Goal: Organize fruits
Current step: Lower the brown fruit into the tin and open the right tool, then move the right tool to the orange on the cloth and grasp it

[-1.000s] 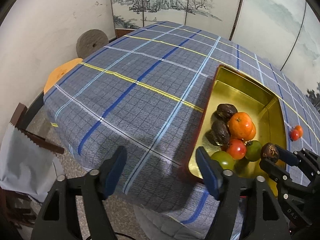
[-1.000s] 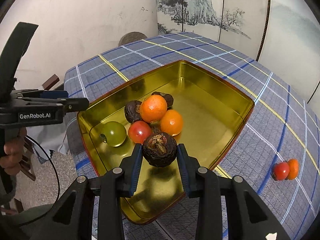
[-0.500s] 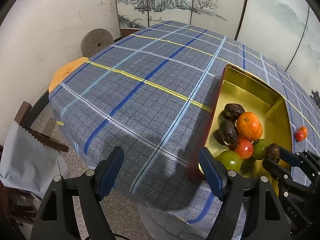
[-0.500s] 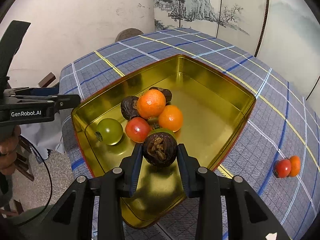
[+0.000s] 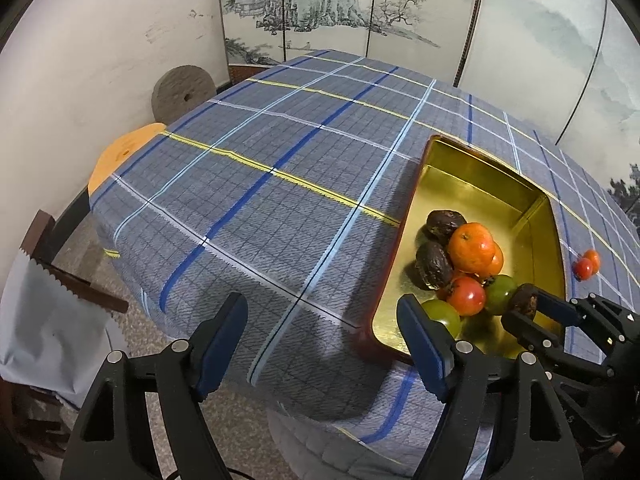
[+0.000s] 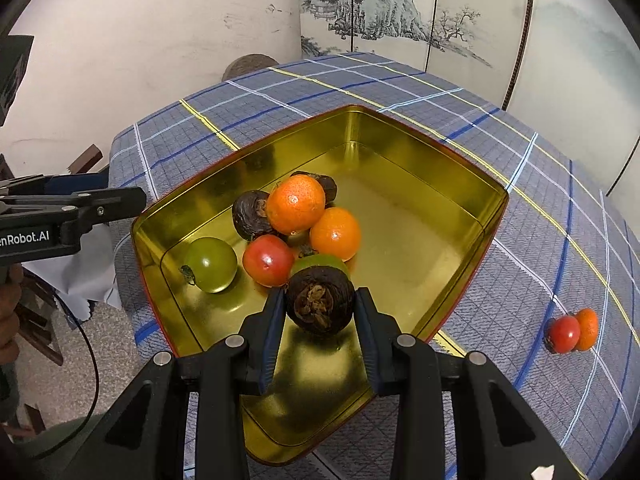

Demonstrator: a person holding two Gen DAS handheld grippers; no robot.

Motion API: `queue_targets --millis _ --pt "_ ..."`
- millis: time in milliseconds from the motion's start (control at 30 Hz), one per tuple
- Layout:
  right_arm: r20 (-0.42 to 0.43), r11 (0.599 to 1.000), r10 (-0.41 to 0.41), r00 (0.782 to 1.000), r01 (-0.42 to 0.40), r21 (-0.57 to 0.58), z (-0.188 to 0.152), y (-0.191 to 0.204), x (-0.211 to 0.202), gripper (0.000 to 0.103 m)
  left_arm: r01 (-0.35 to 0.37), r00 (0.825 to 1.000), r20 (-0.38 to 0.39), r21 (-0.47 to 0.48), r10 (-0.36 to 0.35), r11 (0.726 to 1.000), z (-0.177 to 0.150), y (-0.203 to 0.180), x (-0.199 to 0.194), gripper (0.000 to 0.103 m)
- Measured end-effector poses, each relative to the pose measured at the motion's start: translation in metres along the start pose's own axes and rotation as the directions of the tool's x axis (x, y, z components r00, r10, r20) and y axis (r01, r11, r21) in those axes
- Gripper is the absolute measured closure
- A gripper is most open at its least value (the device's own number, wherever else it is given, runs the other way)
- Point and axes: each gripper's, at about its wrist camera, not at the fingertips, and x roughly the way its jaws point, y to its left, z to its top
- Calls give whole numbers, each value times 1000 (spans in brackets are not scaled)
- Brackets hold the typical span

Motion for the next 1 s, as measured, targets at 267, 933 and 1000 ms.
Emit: queue_targets --millis 267,933,1000 --pt "3 1000 10 1000 -10 8 0 -1 -1 69 -4 1000 7 4 4 1000 0 -3 0 26" --pt "103 988 -46 994 30 151 -17 -69 -51 65 5 997 81 105 -14 994 8 -43 -15 26" --pt "100 982 -75 992 56 183 -24 -87 -57 65 9 997 78 115 -18 993 9 -51 -15 26"
